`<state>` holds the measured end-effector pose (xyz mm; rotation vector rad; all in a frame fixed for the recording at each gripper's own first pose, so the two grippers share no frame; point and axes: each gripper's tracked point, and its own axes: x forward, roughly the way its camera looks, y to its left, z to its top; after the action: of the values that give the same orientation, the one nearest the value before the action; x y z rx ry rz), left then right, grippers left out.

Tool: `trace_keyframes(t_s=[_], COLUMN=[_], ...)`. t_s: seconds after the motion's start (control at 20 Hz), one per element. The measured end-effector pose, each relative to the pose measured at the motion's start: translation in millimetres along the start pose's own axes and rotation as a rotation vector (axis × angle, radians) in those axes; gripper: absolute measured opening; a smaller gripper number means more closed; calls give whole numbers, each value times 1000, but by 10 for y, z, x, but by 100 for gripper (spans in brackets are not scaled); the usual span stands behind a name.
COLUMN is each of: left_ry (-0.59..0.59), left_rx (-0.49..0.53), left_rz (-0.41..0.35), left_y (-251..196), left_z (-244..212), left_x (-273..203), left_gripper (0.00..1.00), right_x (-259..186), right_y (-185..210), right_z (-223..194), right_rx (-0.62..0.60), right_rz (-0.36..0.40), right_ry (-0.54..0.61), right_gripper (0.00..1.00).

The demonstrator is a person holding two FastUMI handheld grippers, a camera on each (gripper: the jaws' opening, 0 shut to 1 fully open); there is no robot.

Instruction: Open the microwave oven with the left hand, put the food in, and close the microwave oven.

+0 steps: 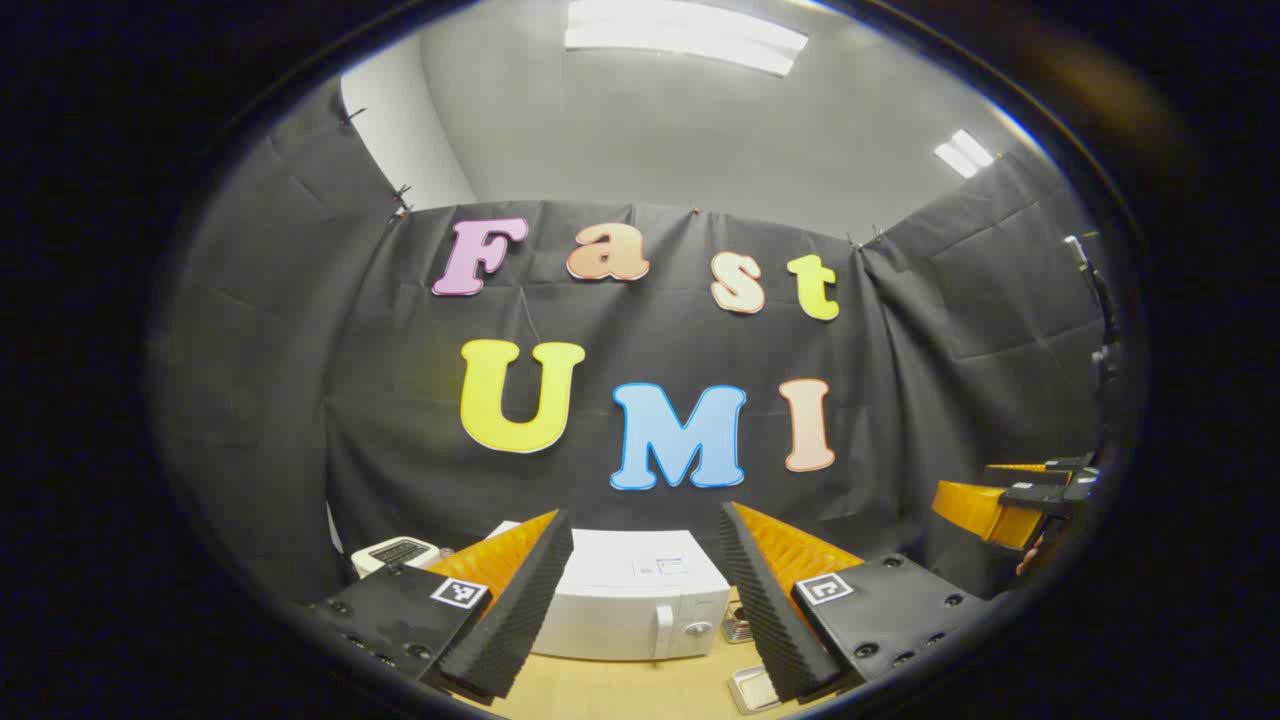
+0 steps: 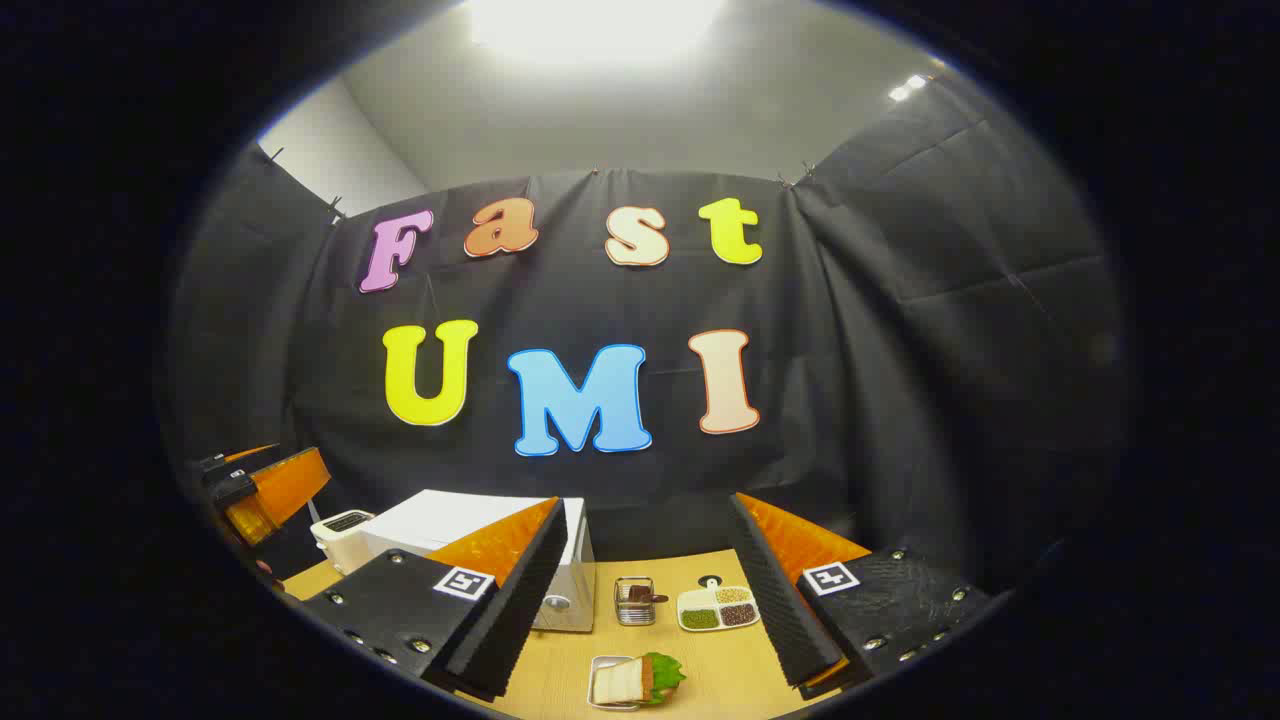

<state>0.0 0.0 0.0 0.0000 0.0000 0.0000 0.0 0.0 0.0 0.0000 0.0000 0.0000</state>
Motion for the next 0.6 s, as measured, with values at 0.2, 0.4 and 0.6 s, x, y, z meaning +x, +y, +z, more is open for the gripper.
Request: trace_keyframes(t_s=[0.2,0.4,0.6], left_ry=[3,17,32], left_rx=[-4,11,-1], left_rz=[-8,-33,-58], left_y=[-81,-78,3], left_z=[-29,-83,-153], left_x=[-11,-51,-108], left_gripper=[97,97,97], right_x=[18,-37,-87], right_y=[-25,-7,102], right_z=[7,-33,-90], right_rx=[5,0,-7], right_rz=[8,-6,-4], right_ry=[3,10,17], right_gripper=[96,96,96])
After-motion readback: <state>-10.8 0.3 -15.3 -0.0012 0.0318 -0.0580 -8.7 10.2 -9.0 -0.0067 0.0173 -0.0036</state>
